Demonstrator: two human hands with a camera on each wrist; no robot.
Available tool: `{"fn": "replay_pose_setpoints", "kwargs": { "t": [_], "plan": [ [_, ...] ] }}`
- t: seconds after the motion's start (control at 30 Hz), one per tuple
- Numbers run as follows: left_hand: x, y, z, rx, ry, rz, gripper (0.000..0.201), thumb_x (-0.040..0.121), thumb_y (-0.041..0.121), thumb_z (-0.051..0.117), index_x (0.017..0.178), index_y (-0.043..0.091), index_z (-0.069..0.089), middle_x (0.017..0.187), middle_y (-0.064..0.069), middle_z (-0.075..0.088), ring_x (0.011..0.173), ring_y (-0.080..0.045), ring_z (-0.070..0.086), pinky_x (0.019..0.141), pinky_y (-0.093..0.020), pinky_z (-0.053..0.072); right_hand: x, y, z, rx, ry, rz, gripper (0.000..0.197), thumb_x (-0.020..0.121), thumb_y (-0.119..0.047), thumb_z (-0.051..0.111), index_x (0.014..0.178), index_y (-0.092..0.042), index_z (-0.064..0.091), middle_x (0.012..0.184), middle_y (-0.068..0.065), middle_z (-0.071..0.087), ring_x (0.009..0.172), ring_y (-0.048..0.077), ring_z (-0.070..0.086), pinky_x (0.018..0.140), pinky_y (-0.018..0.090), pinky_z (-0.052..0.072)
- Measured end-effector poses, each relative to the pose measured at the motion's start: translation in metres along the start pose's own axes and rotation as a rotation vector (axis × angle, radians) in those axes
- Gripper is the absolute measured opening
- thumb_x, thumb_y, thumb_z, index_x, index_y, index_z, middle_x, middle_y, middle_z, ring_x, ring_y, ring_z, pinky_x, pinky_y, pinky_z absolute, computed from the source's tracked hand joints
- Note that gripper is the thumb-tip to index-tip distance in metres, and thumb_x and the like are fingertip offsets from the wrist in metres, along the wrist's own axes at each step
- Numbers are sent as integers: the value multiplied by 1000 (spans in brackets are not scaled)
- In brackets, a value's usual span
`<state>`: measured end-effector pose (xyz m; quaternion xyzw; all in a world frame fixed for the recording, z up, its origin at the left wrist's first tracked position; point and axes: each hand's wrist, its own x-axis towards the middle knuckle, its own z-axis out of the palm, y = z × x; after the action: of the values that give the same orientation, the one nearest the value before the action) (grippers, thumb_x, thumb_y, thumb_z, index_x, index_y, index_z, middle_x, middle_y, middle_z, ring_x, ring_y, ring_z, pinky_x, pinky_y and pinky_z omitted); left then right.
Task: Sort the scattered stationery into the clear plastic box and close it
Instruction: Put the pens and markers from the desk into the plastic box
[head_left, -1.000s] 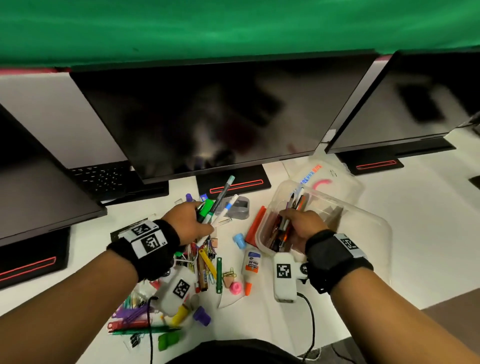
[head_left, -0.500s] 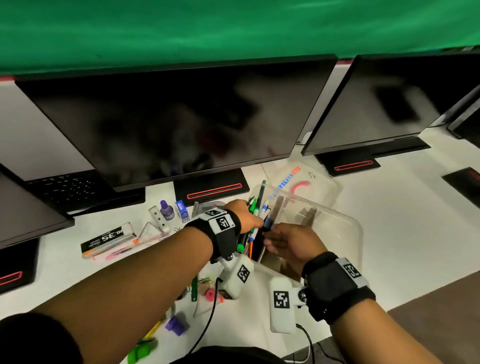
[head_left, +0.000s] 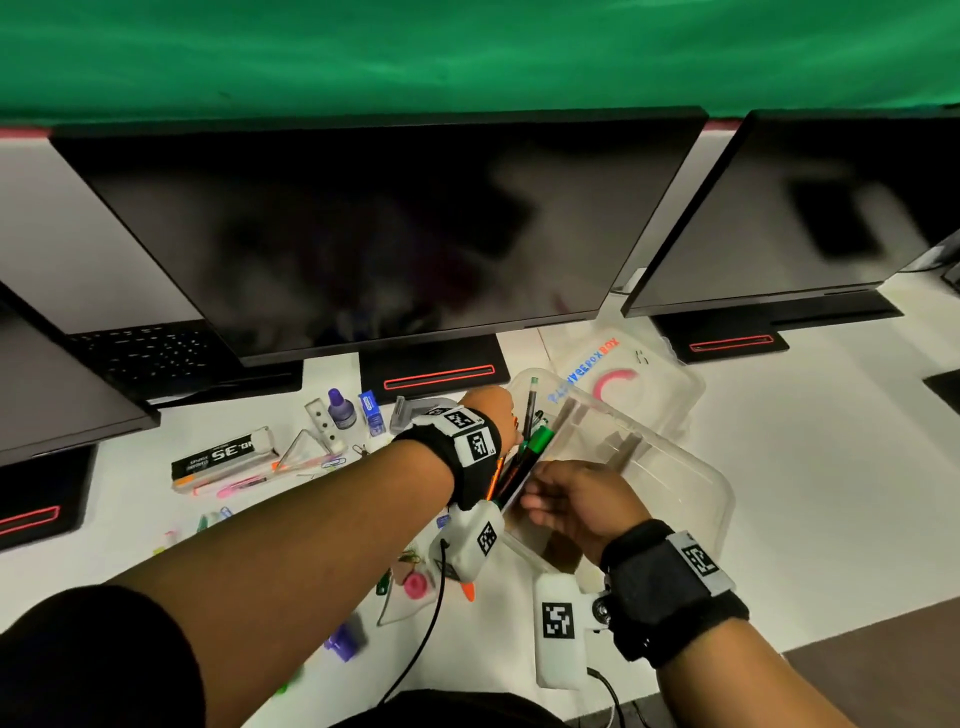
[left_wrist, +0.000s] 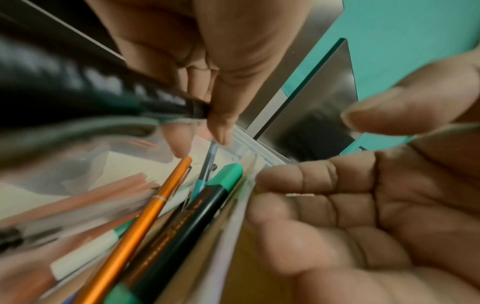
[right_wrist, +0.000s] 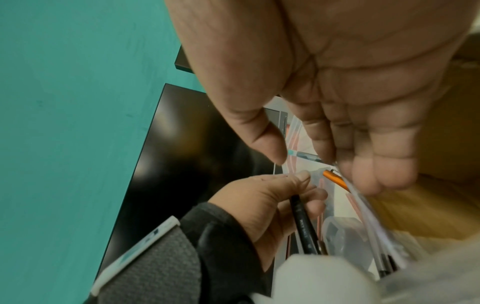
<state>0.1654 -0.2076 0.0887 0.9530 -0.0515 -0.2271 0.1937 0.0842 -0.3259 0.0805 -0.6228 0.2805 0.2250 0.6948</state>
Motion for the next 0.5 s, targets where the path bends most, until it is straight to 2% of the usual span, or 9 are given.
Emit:
{"fn": "replay_pose_setpoints", "kwargs": {
  "t": [0.13, 0.23, 0.33, 0.43, 0.5],
  "plan": [
    [0, 1, -7, -101, 84, 81, 43, 92, 24, 55, 131, 9, 52, 134, -11, 54, 124, -28, 50, 104, -32, 40, 0, -4, 3, -73, -6, -16, 10, 90, -4, 52, 84, -2, 61, 68, 10, 57, 55, 19, 52, 53, 27, 48],
    [4, 5, -7, -274, 169, 132, 39, 92, 21, 54, 131, 16, 52, 130, -8, 60, 118, -24, 56, 100, -27, 41, -1, -10, 4, -104, 13, -79, 15, 90, -2, 51, 79, -5, 60, 65, 8, 57, 52, 17, 52, 48, 25, 47],
    [7, 8, -5, -475, 159, 125, 38, 93, 13, 52, 132, 16, 51, 125, -7, 63, 114, -21, 60, 98, -23, 44, 5, -23, 8, -100, 24, -128, 19, 90, 4, 50, 77, -8, 58, 64, 9, 56, 53, 18, 51, 41, 22, 45],
    [9, 9, 1, -375, 93, 126, 51, 93, 20, 54, 141, 20, 38, 135, -10, 55, 126, -24, 51, 108, -31, 38, 15, -30, 10, -145, 30, -120, 23, 88, 8, 49, 71, -6, 56, 64, 12, 55, 51, 21, 50, 41, 23, 45],
    [10, 5, 4, -291, 76, 111, 54, 92, 23, 54, 142, 23, 35, 139, -12, 50, 129, -26, 47, 110, -34, 36, 21, -34, 6, -218, 43, -113, 25, 86, 10, 49, 70, -7, 56, 68, 15, 56, 54, 23, 52, 50, 30, 47]
  ]
}}
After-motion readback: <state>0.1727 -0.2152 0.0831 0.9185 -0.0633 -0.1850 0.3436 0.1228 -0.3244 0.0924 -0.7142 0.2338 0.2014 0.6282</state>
